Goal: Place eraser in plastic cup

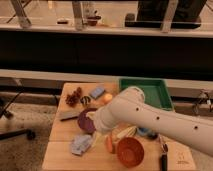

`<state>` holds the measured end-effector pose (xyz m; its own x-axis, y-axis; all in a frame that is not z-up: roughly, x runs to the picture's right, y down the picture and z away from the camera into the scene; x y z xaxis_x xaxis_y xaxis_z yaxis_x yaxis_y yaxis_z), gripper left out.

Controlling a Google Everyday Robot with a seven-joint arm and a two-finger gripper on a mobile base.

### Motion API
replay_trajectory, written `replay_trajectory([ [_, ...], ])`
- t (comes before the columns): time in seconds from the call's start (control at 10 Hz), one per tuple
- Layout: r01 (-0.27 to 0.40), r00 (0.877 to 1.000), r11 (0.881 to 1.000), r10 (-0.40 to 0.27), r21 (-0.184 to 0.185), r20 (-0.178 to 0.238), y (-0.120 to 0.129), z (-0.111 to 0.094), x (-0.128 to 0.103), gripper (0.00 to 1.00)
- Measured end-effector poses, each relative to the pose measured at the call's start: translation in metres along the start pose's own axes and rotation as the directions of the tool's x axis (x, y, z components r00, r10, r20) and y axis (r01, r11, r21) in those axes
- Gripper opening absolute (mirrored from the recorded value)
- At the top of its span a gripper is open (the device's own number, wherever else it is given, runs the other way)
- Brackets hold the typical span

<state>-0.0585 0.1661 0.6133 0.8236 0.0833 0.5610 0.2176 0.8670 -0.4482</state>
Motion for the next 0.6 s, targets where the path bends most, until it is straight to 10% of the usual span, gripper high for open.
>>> replay_trajectory([
  [0.6, -0.040, 0.999, 0.999, 0.039, 0.027, 0.031, -0.011, 0.011, 0.010, 0.80],
])
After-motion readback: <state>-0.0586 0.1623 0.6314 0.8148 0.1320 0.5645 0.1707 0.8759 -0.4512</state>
